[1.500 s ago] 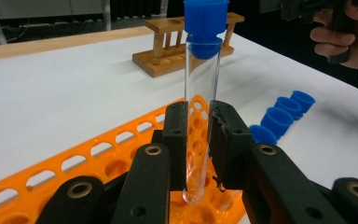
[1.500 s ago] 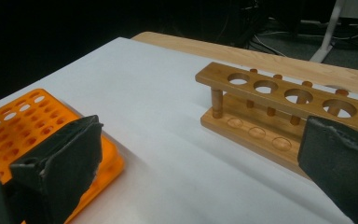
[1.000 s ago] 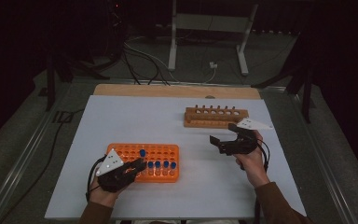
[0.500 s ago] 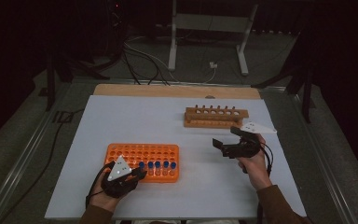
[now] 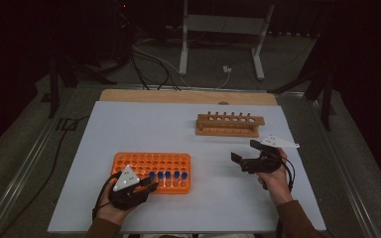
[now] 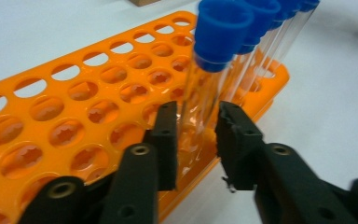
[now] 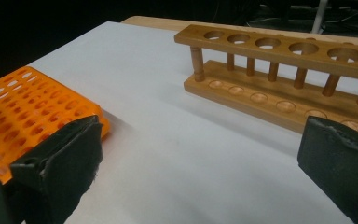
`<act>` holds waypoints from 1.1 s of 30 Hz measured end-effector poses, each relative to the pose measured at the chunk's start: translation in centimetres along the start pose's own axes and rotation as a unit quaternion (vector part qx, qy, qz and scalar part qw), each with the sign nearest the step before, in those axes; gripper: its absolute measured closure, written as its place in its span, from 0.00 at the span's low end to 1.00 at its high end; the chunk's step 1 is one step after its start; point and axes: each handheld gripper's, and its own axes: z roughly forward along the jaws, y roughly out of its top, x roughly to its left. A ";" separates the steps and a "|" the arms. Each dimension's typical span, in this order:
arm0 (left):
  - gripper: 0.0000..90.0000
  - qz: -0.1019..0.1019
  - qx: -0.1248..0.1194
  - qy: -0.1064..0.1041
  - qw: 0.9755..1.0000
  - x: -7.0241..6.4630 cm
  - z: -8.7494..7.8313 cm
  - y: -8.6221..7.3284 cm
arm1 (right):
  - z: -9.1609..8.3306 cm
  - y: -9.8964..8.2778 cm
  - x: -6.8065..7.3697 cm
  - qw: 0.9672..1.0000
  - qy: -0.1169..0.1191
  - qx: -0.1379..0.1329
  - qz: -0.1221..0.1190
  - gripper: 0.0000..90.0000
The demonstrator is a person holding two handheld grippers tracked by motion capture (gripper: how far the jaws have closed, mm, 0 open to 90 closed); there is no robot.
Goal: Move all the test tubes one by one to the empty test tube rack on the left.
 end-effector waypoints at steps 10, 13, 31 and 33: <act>0.54 -0.016 -0.053 -0.011 0.998 0.5 -1.7 0.6 | -0.6 -0.6 0.4 1.000 0.002 -0.003 0.000 0.00; 0.49 -0.015 -0.069 -0.015 0.997 0.5 -2.3 0.8 | -1.0 -1.0 0.3 1.000 0.000 -0.004 -0.001 0.00; 0.01 -0.068 -0.142 0.115 0.981 4.0 -5.1 0.4 | -4.2 -3.6 0.1 0.999 -0.028 -0.039 -0.025 0.00; 0.01 -0.076 -0.148 0.133 0.977 4.6 -5.1 0.4 | -4.3 -3.8 0.2 0.998 -0.030 -0.039 -0.028 0.00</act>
